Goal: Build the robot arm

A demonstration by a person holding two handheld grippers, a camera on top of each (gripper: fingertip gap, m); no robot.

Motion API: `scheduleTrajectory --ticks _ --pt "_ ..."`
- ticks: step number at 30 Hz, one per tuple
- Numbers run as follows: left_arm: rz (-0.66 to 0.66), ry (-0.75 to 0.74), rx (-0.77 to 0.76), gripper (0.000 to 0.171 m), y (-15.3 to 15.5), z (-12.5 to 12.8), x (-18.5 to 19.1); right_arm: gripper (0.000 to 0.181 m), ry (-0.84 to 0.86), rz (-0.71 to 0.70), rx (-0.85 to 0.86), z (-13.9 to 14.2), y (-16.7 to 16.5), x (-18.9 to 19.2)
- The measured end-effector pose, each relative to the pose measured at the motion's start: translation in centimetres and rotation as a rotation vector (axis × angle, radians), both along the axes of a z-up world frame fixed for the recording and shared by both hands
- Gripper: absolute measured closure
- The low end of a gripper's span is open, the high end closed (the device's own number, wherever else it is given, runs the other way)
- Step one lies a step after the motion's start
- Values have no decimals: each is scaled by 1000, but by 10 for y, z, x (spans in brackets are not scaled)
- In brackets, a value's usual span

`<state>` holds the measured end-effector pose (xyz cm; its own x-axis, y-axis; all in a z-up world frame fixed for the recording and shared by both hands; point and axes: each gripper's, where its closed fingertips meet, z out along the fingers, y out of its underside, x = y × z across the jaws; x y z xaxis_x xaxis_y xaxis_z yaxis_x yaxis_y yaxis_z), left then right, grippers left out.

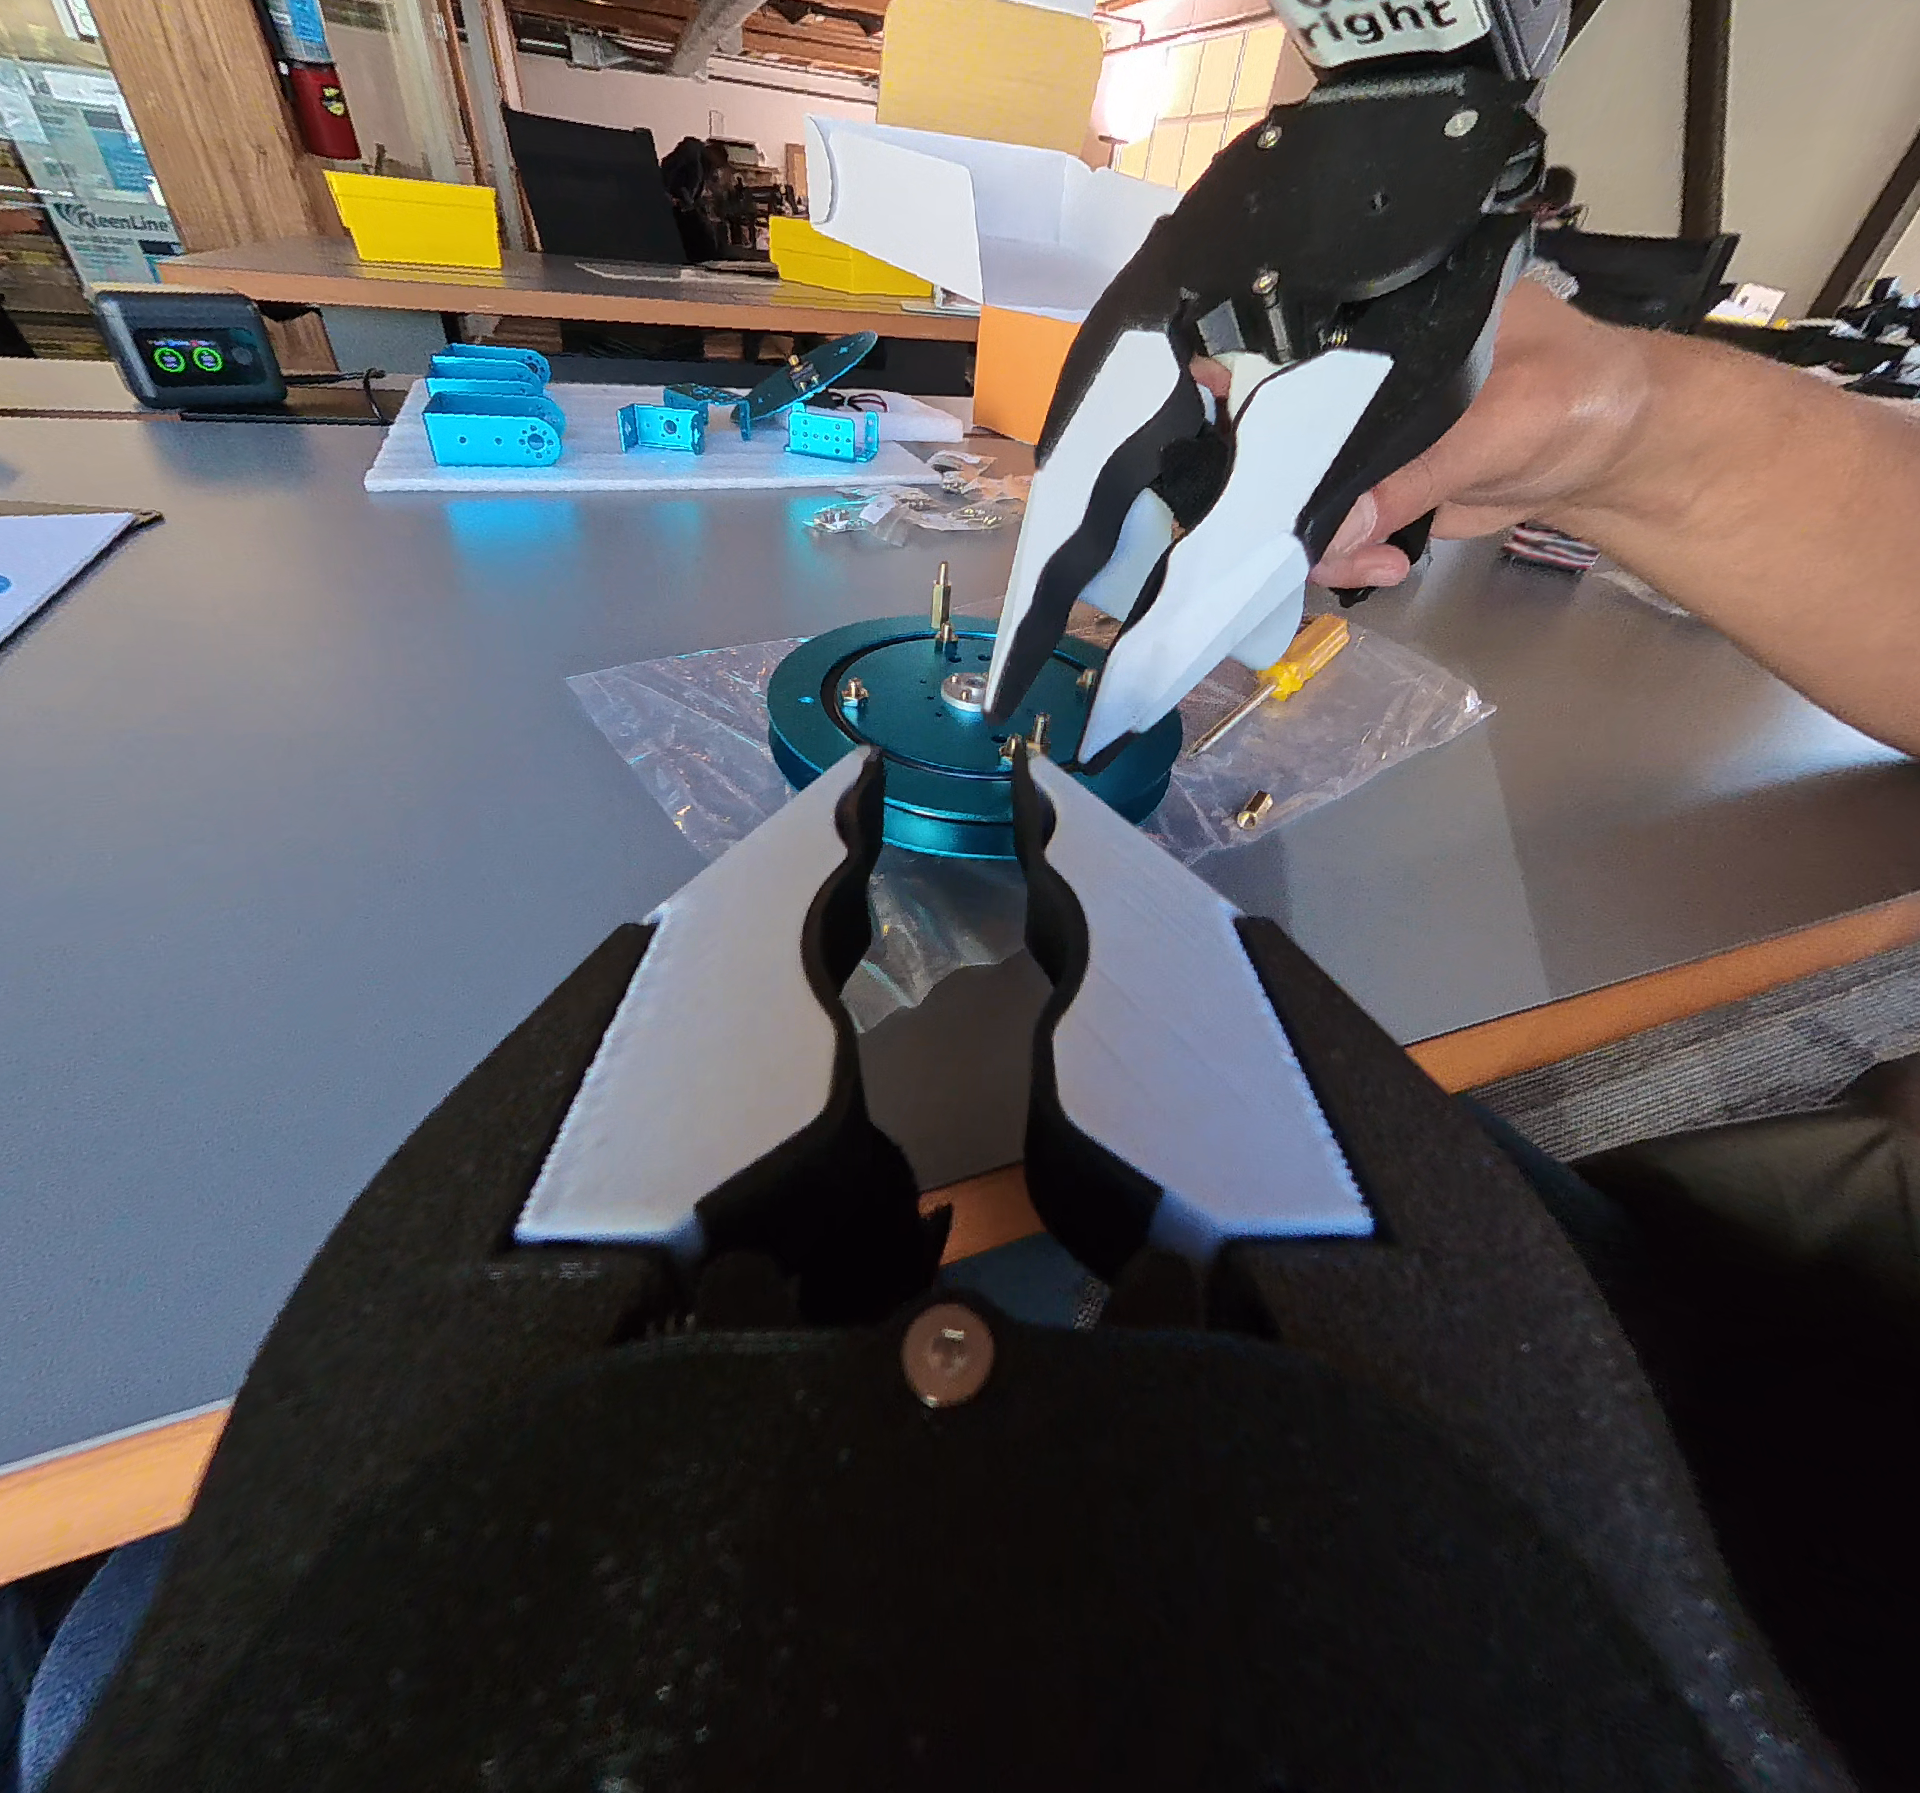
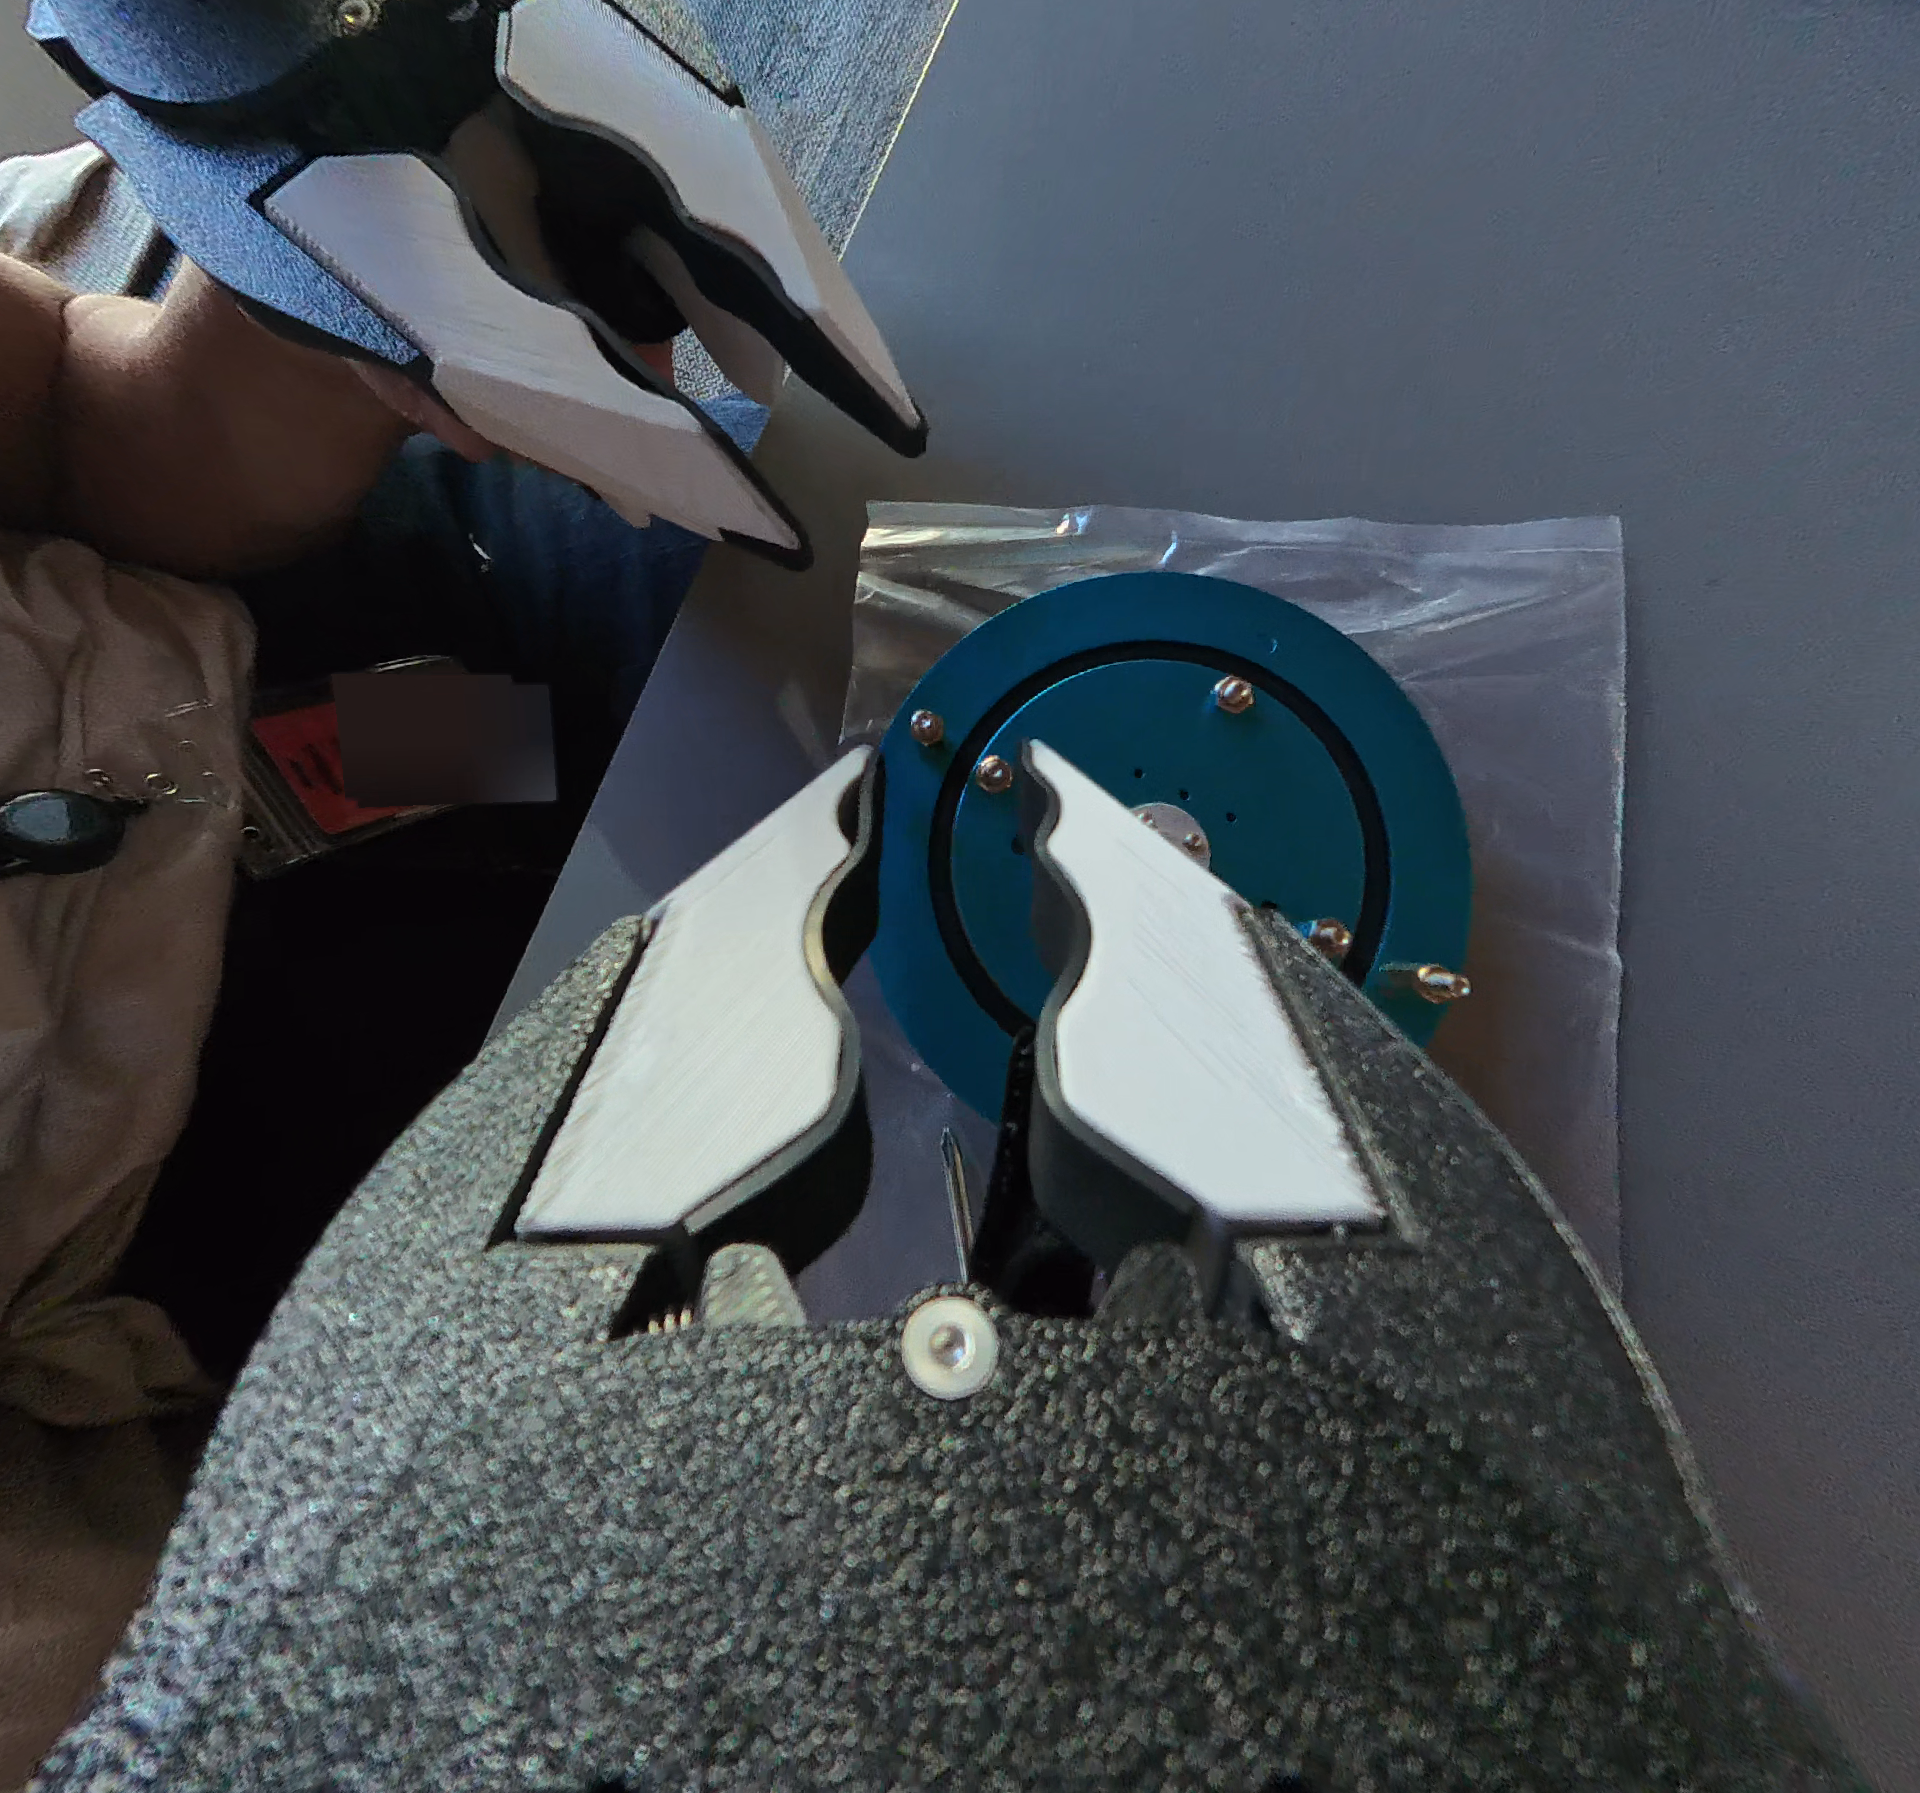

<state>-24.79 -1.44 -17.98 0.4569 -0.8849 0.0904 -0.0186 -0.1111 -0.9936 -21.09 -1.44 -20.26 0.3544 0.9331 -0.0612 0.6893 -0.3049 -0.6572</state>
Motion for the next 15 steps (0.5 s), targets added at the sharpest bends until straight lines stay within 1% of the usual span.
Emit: scheduleTrajectory --ticks 4,8,11,12,15 --pt "5 28 -2 148 1 -5 0 161 16 11 5 -1 -2 -4" --pt "-30 49 -13 148 -3 -10 5 162 21 19 -3 -4 -2 -6" --pt "-56 80 -24 148 -8 -15 11 175 12 24 5 -7 -2 -7" --pt "-68 85 -29 149 -10 -16 13 175 17 21 12 -7 -1 -8" --pt "-93 98 -65 150 -14 -17 18 175 45 -12 -41 -6 0 -8"
